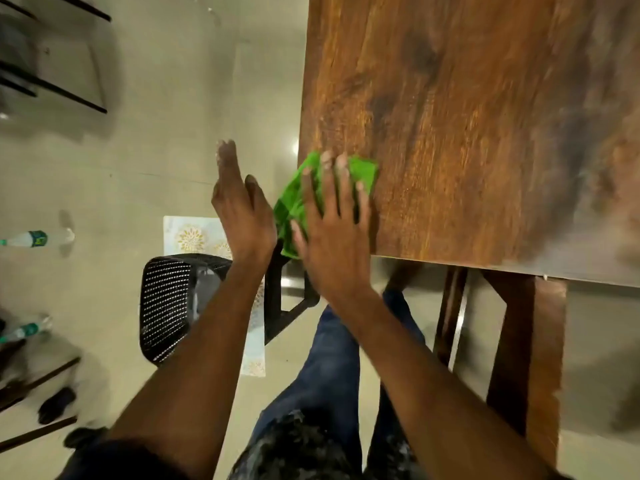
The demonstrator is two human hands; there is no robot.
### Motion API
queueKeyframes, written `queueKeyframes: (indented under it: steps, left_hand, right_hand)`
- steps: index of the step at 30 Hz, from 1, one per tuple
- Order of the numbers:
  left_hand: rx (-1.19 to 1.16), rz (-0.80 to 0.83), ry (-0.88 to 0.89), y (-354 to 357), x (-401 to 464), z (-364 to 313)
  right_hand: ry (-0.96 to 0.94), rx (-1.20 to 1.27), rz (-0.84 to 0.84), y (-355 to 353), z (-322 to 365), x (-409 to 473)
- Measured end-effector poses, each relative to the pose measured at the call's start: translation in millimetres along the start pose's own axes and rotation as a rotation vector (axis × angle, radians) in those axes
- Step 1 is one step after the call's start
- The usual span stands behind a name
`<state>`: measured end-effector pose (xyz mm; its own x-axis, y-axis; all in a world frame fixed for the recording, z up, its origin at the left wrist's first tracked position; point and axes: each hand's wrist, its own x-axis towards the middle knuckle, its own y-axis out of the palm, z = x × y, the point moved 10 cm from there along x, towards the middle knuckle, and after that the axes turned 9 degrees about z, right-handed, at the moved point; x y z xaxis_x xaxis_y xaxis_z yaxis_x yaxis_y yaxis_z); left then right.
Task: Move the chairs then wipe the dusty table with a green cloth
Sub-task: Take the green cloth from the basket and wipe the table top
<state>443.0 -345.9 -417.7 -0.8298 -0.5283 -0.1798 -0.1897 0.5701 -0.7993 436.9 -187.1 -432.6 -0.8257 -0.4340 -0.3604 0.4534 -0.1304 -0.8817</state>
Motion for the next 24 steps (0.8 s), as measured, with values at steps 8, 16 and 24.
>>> queueKeyframes:
  steps: [8,16,24]
  left_hand:
    - [-0.032,-0.007,0.167,12,2,-47]
    - [0.096,0.268,0.389,99,-33,-147]
    - [0.347,0.405,0.733,193,-42,-235]
  right_hand:
    - [-0.144,-0.135,-0.055,17,-28,-44]
    - [0.447,-0.061,-0.121,-30,-214,-131]
    - [0.550,-0.084,-0.129,-40,-232,-116]
